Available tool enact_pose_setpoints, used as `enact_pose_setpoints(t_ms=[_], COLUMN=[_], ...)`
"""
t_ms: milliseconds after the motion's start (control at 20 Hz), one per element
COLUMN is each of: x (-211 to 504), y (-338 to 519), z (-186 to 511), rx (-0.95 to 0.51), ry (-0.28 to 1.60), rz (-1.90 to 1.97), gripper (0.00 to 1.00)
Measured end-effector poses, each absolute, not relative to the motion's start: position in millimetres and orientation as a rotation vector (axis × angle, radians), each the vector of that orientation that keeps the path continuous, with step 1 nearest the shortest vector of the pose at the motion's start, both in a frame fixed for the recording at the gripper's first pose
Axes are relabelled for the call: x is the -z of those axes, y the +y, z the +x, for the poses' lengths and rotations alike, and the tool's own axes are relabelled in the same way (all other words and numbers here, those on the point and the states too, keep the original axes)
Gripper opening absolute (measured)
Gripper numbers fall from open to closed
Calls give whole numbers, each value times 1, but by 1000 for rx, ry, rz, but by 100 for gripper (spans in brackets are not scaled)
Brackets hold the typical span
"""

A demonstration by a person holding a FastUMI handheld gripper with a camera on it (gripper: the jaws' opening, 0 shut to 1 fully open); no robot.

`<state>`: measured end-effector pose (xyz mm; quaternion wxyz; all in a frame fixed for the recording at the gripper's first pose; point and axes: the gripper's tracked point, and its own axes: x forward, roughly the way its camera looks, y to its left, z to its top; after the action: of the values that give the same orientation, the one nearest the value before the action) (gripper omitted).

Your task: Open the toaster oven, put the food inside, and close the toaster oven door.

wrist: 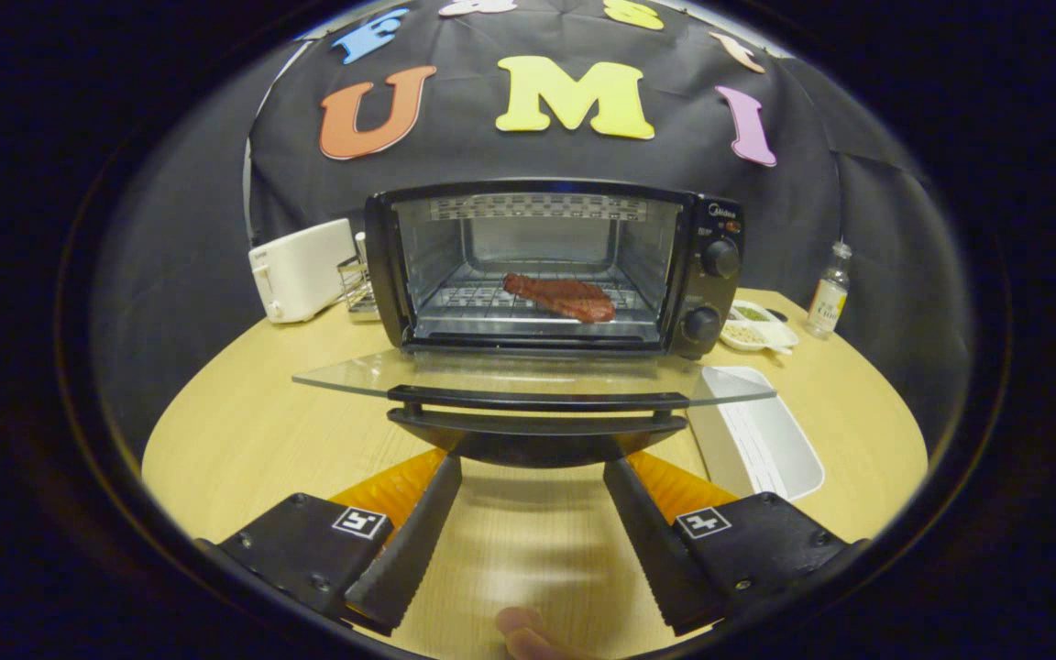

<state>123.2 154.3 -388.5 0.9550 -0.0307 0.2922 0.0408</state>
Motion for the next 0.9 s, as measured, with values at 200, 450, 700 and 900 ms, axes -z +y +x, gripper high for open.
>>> enact_pose_setpoints(t_ms=[200, 450, 700, 900], x=[353, 303, 241, 185], y=[152, 140, 123, 108], z=[153, 192, 169, 117], rx=[-64, -28, -36, -33], ry=[541, 472, 393, 297], rz=[-71, -83, -74, -81], gripper=[99, 100, 99, 99])
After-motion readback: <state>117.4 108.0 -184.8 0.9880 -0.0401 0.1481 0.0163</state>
